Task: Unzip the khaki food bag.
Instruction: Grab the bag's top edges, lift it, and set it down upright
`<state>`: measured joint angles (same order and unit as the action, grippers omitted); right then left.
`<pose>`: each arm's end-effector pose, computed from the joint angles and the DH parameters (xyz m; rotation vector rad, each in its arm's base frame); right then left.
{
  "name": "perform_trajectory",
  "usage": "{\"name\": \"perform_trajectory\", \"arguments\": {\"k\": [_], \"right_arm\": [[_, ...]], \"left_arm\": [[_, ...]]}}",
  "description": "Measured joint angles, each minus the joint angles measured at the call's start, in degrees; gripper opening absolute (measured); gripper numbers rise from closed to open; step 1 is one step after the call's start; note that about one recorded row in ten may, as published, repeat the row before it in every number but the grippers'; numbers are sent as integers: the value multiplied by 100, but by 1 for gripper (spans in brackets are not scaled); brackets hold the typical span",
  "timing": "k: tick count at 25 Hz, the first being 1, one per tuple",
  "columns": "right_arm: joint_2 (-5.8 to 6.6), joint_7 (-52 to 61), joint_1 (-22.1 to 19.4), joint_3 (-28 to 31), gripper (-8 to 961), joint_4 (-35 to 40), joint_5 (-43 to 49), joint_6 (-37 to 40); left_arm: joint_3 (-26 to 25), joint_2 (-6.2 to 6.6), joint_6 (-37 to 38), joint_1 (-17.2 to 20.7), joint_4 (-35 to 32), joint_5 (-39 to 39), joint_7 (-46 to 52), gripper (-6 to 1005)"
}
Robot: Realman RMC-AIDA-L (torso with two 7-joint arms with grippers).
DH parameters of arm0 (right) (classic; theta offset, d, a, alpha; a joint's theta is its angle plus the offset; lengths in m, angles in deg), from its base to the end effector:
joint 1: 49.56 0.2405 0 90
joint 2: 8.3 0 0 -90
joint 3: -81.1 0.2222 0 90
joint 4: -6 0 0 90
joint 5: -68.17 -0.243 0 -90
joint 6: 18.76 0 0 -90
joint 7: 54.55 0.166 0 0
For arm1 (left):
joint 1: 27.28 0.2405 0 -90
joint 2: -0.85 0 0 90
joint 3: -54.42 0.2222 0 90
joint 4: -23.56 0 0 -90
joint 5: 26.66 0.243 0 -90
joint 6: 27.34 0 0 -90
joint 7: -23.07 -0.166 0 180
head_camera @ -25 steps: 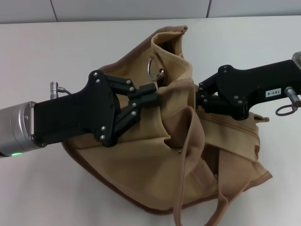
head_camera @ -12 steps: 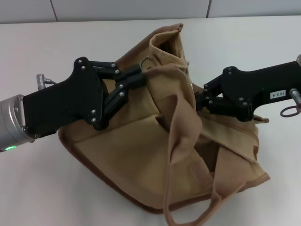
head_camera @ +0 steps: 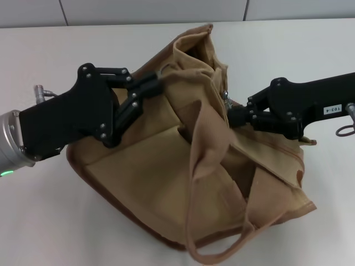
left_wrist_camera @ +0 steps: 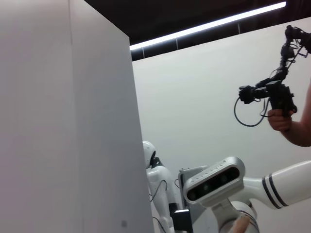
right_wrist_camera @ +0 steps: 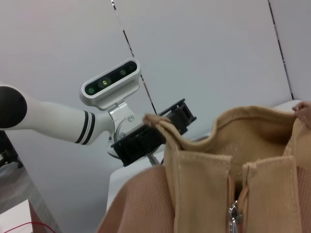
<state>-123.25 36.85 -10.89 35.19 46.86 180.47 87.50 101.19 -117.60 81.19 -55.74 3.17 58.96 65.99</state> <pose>0.1733 0.3463 0.0236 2.9139 -0.4985 -0.7361 -0.2026 0.2963 -0.0021 -2.4611 0.0688 -1.3950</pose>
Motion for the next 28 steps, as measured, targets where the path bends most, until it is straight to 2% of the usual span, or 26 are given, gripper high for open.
{"name": "perform_trajectory", "arguments": {"k": [19, 28], "right_arm": [[77, -17, -14, -36, 4, -102, 3, -87], [162, -24, -18, -42, 4, -261, 145, -39]], "left_arm": [[-508, 53, 10, 378, -54, -3, -65, 62], [-762, 84, -32, 595, -46, -3, -65, 62]]}}
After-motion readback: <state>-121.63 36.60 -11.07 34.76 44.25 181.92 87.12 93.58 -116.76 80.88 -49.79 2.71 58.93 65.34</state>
